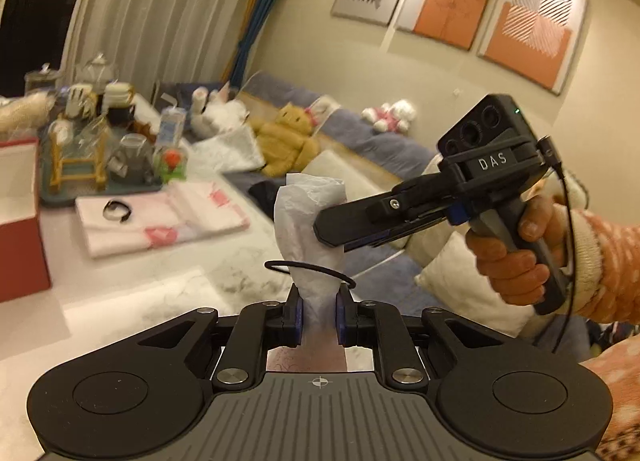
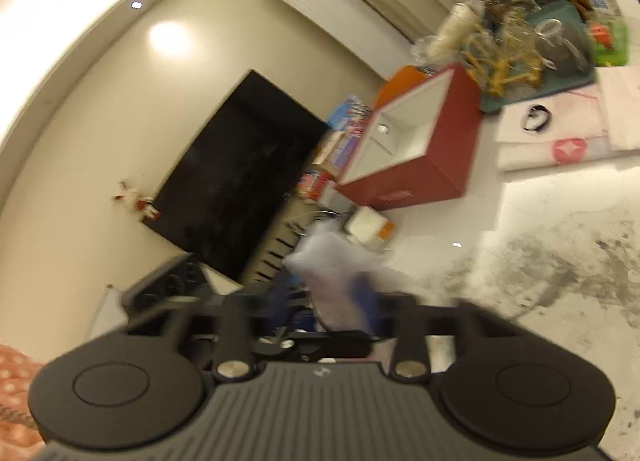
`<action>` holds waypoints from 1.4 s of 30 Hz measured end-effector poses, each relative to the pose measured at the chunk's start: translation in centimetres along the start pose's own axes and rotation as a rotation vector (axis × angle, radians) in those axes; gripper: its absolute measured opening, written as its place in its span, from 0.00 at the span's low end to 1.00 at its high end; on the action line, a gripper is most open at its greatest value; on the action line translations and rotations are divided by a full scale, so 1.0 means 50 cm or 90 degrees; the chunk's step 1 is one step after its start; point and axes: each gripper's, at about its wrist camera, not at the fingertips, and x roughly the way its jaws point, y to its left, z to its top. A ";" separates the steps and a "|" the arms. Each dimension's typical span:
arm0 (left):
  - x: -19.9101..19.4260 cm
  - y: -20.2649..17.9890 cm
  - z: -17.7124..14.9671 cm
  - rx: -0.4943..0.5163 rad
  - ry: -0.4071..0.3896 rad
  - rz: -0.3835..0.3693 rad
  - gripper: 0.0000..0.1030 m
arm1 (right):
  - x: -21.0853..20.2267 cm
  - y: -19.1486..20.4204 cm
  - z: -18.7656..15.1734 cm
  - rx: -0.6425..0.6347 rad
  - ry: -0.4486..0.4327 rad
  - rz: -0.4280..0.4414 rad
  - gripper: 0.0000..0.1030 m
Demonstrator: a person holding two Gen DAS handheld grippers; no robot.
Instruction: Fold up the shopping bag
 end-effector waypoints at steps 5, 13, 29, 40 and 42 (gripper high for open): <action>0.009 0.015 -0.021 -0.016 0.044 0.092 0.60 | 0.012 -0.079 -0.003 0.099 -0.038 -0.044 0.09; 0.014 0.035 -0.074 -0.087 0.087 0.122 0.60 | 0.089 -0.205 0.005 0.223 -0.038 -0.138 0.09; 0.076 0.057 -0.100 -0.087 0.178 0.185 0.60 | 0.051 -0.223 -0.028 0.225 -0.075 -0.197 0.55; 0.165 0.039 -0.118 -0.067 0.313 0.283 0.60 | 0.118 -0.125 -0.132 0.007 0.094 -0.369 0.59; 0.171 0.046 -0.127 -0.079 0.325 0.307 0.60 | 0.130 -0.119 -0.146 -0.007 0.107 -0.387 0.61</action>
